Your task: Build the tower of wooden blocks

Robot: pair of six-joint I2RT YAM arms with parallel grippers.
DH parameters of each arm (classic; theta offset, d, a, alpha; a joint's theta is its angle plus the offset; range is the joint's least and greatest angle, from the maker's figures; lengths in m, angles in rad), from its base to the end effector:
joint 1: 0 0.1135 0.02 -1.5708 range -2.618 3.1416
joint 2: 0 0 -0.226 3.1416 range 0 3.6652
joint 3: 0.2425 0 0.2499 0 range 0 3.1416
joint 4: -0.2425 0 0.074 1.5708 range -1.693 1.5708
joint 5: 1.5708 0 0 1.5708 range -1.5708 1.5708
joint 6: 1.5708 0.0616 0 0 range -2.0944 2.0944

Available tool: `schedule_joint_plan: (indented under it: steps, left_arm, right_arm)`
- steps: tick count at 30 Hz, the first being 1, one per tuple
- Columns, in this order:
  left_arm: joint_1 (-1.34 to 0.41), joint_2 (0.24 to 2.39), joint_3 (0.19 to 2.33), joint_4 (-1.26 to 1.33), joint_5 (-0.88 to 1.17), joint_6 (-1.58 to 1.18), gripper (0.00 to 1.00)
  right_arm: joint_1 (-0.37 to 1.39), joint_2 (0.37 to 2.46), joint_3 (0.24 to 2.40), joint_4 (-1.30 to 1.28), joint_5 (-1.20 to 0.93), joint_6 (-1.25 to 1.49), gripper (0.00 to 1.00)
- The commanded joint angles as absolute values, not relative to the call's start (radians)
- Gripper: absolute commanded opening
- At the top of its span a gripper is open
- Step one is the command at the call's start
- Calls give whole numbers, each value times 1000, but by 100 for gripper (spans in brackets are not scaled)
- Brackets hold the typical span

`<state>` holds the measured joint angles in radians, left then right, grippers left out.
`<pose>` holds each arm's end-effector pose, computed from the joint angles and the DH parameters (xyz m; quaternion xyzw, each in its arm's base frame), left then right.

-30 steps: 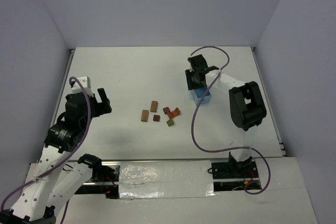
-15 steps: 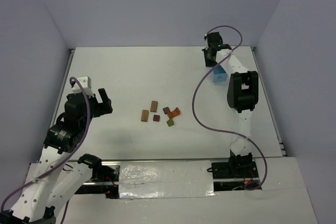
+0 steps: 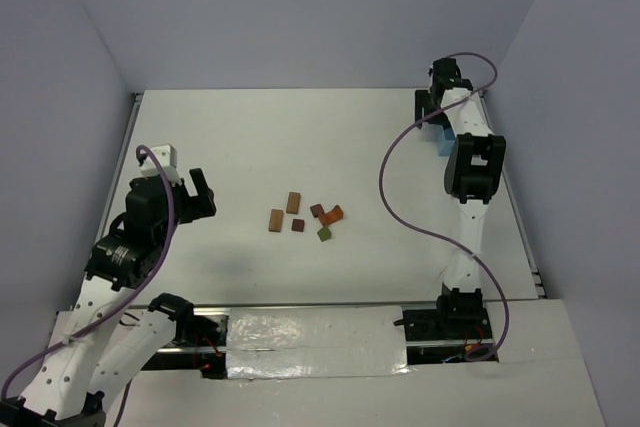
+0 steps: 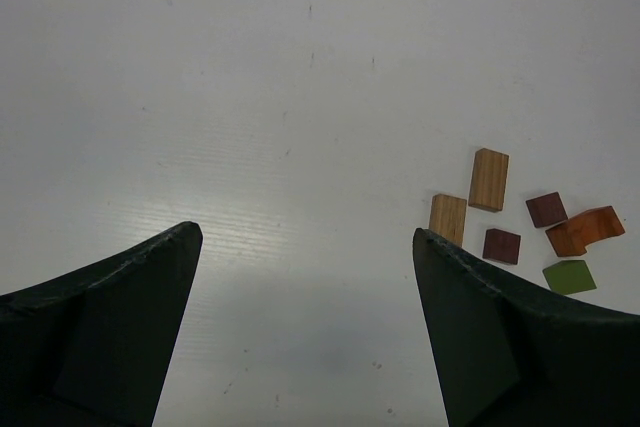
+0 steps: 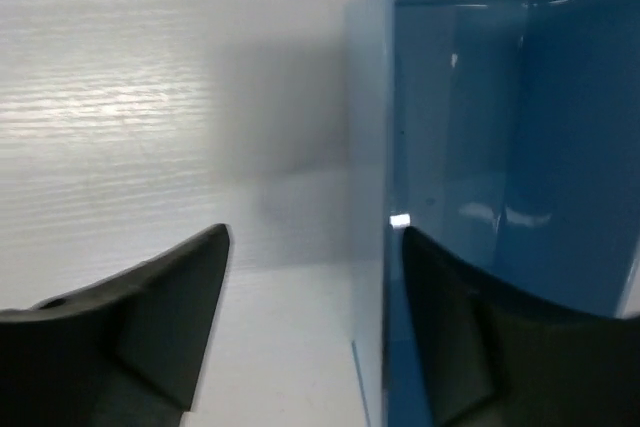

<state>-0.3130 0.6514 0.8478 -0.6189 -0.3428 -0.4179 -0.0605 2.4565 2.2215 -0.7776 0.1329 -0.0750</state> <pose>0.1842 -0.0379 0.3026 -0.1359 0.8214 -0.0575 0.5510 0.5150 -0.0394 0.1438 0.0113 0.9593 -0.0823 0.2699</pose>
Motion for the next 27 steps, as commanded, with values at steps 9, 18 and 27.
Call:
schedule_joint_plan:
  steps: [9,18,27]
  left_arm:
    - [-319,667,848,-581,-347,-405,99]
    - [-316,664,850,-588,-379,-413,100]
    - [-316,692,856,-595,-380,-411,100]
  right_arm:
    - [156,1917,1992,-628,257,54,100]
    - [427,1328,1083,10,-193,370,100]
    - [889,1600,1212,-280,331,409,98]
